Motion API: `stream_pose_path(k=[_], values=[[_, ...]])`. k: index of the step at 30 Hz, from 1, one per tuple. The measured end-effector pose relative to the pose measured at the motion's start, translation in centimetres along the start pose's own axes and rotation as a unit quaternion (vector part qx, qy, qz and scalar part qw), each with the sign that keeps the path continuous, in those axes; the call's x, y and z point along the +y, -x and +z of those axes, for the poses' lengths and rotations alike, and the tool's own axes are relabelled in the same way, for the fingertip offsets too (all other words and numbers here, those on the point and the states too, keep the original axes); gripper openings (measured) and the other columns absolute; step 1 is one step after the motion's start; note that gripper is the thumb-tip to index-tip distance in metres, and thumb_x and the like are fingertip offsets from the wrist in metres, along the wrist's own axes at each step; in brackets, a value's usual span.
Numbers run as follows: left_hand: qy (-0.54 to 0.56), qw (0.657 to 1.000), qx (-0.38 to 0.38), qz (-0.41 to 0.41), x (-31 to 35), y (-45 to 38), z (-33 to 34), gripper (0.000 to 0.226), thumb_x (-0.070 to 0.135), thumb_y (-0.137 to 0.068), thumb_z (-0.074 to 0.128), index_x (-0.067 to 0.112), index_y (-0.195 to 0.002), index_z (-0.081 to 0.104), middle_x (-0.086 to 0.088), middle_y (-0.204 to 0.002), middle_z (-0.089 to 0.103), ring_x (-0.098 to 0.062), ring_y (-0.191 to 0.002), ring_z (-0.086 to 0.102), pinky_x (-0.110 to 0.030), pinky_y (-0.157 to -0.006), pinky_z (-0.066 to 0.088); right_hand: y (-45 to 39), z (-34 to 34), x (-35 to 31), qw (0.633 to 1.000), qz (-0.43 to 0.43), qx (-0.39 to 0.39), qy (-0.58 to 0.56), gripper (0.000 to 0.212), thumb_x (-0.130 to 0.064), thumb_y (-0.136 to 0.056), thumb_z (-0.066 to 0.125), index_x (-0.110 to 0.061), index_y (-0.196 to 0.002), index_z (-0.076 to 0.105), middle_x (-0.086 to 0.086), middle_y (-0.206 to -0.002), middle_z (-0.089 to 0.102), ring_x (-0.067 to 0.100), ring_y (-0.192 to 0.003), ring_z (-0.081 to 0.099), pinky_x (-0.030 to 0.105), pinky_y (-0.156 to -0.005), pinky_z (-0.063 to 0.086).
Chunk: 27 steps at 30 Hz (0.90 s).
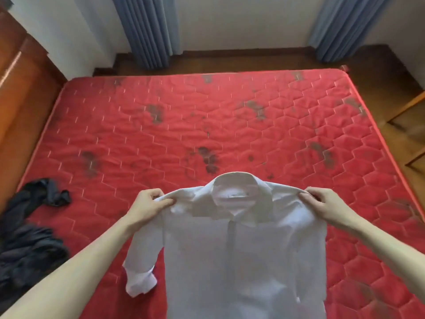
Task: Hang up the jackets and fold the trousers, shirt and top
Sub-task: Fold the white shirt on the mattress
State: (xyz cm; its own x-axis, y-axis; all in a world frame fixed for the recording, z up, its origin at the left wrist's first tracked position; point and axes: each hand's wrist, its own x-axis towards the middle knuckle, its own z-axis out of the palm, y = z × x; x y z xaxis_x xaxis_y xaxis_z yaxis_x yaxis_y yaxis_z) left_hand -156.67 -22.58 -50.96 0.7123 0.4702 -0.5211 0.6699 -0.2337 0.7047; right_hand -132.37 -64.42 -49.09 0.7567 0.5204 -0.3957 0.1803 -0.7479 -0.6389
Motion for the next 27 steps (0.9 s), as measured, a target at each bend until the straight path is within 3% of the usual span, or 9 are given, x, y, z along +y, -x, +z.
stream_pose_path(k=[3, 5, 9, 12, 17, 22, 25, 27], values=[[-0.022, 0.999, 0.027, -0.010, -4.3, -6.2, 3.4, 0.020, 0.030, -0.088, 0.079, 0.016, -0.074, 0.074, -0.003, -0.066, 0.067, -0.015, -0.063, 0.057, -0.033, -0.063, 0.043, -5.2, 5.0, 5.4, 0.996, -0.001, 0.032, 0.087, 0.038, -0.035, -0.102, 0.058, -0.026, -0.067, 0.047, -0.009, -0.054, 0.047, 0.014, -0.055, 0.040, 0.037, -0.056, 0.033], [-0.049, 0.998, 0.036, -0.012, -6.3, -10.1, 5.0, 0.017, 0.037, -0.087, 0.075, 0.024, -0.078, 0.078, 0.000, -0.070, 0.072, -0.016, -0.064, 0.060, -0.034, -0.066, 0.044, -8.4, 7.1, 8.0, 0.987, -0.006, 0.035, 0.155, 0.033, -0.047, -0.102, 0.051, -0.036, -0.071, 0.046, -0.016, -0.063, 0.057, 0.010, -0.056, 0.046, 0.036, -0.054, 0.037], [-0.116, 0.991, 0.060, 0.029, -8.4, -17.6, 6.8, 0.029, 0.041, -0.087, 0.057, 0.018, -0.072, 0.068, -0.004, -0.069, 0.063, -0.023, -0.069, 0.056, -0.039, -0.068, 0.044, -15.1, 8.8, 11.0, 0.971, -0.033, 0.054, 0.230, 0.041, -0.057, -0.103, 0.044, -0.026, -0.076, 0.043, -0.009, -0.061, 0.058, 0.018, -0.057, 0.053, 0.035, -0.054, 0.037], [-0.189, 0.976, 0.096, 0.049, -9.1, -22.8, 8.1, 0.027, 0.028, -0.100, 0.052, 0.018, -0.076, 0.059, -0.001, -0.074, 0.061, -0.033, -0.080, 0.059, -0.044, -0.071, 0.047, -20.6, 9.1, 11.1, 0.961, -0.041, 0.053, 0.268, 0.050, -0.061, -0.103, 0.039, -0.019, -0.076, 0.046, -0.005, -0.059, 0.058, 0.032, -0.064, 0.057, 0.039, -0.059, 0.040], [-0.225, 0.958, 0.172, 0.053, -9.6, -29.9, 10.3, 0.024, 0.026, -0.101, 0.052, 0.013, -0.084, 0.062, -0.011, -0.082, 0.065, -0.041, -0.085, 0.059, -0.043, -0.068, 0.042, -29.1, 10.7, 10.9, 0.938, -0.023, 0.086, 0.336, 0.053, -0.061, -0.104, 0.032, -0.018, -0.084, 0.055, 0.013, -0.084, 0.067, 0.041, -0.082, 0.065, 0.042, -0.069, 0.042], [-0.244, 0.938, 0.242, 0.054, -9.1, -34.3, 11.4, 0.020, 0.023, -0.098, 0.053, 0.012, -0.082, 0.058, -0.015, -0.081, 0.062, -0.043, -0.086, 0.061, -0.043, -0.071, 0.042, -35.1, 12.0, 11.6, 0.908, -0.012, 0.118, 0.403, 0.043, -0.047, -0.108, 0.035, -0.014, -0.101, 0.063, 0.024, -0.104, 0.069, 0.047, -0.093, 0.066, 0.040, -0.070, 0.036], [-0.287, 0.916, 0.276, 0.055, -8.9, -35.7, 11.8, 0.019, 0.023, -0.100, 0.053, 0.010, -0.098, 0.066, -0.020, -0.102, 0.066, -0.042, -0.106, 0.059, -0.048, -0.090, 0.041, -37.4, 12.6, 11.7, 0.913, -0.001, 0.151, 0.379, 0.039, -0.043, -0.109, 0.041, -0.010, -0.106, 0.061, 0.026, -0.106, 0.068, 0.047, -0.098, 0.065, 0.044, -0.072, 0.041], [-0.345, 0.889, 0.297, 0.059, -9.3, -35.9, 12.4, 0.024, 0.023, -0.100, 0.054, 0.010, -0.117, 0.063, -0.019, -0.123, 0.060, -0.039, -0.121, 0.050, -0.050, -0.102, 0.036, -37.8, 13.5, 11.8, 0.918, 0.007, 0.171, 0.359, 0.036, -0.039, -0.107, 0.047, -0.007, -0.122, 0.059, 0.025, -0.119, 0.064, 0.045, -0.112, 0.059, 0.051, -0.085, 0.045]])
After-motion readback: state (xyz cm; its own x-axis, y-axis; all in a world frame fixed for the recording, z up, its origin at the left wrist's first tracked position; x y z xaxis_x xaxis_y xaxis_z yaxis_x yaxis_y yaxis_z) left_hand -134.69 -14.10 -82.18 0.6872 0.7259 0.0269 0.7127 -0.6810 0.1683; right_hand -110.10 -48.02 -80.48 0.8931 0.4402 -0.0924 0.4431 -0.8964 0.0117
